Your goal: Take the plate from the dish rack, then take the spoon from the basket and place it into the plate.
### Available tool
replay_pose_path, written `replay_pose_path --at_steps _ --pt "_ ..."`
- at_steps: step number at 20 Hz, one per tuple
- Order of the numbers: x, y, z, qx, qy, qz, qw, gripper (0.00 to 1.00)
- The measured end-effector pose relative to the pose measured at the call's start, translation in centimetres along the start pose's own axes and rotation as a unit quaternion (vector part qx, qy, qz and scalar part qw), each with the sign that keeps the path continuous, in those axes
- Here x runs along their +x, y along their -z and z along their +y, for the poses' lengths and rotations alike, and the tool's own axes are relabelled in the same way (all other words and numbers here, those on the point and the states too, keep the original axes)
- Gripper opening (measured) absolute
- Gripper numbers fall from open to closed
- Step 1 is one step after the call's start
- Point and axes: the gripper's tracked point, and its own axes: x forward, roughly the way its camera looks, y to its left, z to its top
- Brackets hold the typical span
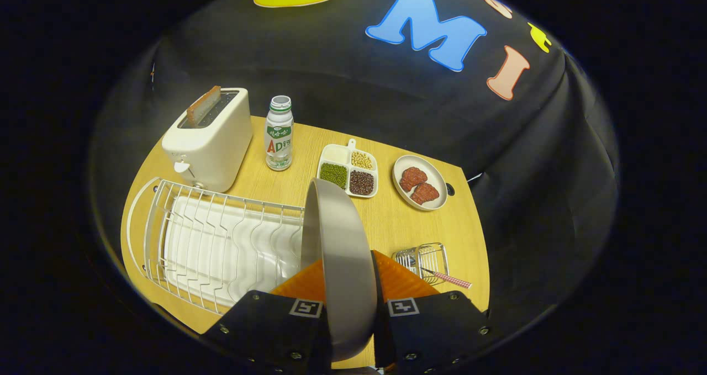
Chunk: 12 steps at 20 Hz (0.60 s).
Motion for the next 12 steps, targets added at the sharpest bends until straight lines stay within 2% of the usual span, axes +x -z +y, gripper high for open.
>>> replay_pose_path --at_steps 4,12 --pt "-3.0 0.7 -2.6 0.015 -0.04 -0.007 0.999 0.28" --pt "-7.4 4.2 -9.2 0.04 -0.072 -0.019 0.996 0.28"
